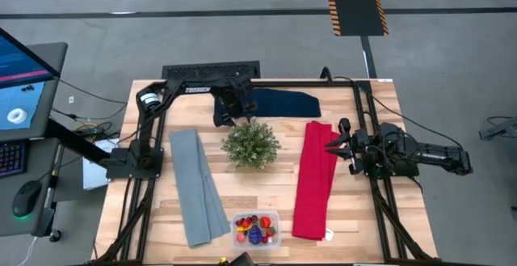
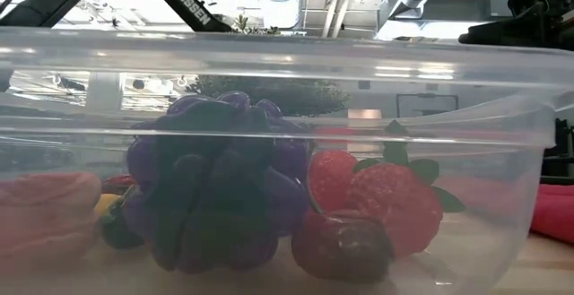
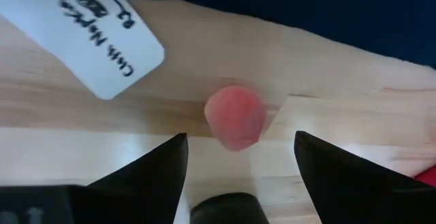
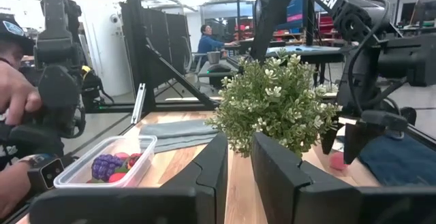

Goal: Pick and placing Produce into tupperware
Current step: Put the apricot into the transparent container

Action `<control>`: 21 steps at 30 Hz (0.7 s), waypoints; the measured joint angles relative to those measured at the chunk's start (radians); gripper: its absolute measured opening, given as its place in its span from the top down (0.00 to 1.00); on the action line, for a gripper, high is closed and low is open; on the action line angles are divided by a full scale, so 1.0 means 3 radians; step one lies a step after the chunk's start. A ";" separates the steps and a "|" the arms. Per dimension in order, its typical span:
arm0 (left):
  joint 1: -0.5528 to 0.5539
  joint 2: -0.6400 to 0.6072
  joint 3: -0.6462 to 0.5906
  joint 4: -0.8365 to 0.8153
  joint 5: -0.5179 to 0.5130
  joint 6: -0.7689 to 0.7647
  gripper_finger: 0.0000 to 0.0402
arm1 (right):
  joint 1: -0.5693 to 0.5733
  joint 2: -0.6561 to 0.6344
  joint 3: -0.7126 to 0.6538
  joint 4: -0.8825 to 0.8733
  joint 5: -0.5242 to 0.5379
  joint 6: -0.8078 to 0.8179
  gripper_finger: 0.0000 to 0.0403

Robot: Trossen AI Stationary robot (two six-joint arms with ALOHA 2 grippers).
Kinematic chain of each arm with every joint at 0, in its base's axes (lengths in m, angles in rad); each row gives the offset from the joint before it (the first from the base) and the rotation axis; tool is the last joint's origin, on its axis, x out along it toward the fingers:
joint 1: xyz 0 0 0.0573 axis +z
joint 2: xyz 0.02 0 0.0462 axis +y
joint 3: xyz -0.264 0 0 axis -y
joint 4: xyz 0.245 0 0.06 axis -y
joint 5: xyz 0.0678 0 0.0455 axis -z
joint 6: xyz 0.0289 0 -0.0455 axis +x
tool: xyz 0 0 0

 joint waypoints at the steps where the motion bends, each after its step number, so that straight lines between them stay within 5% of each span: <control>1: -0.0003 0.0019 0.0000 0.0016 0.0000 -0.0006 0.36 | 0.0000 0.0000 0.0000 -0.0001 0.0000 0.0001 0.77; 21: 0.0001 0.0026 -0.0001 0.0078 -0.0067 -0.0078 0.75 | 0.0000 0.0000 0.0000 -0.0001 0.0000 0.0001 0.77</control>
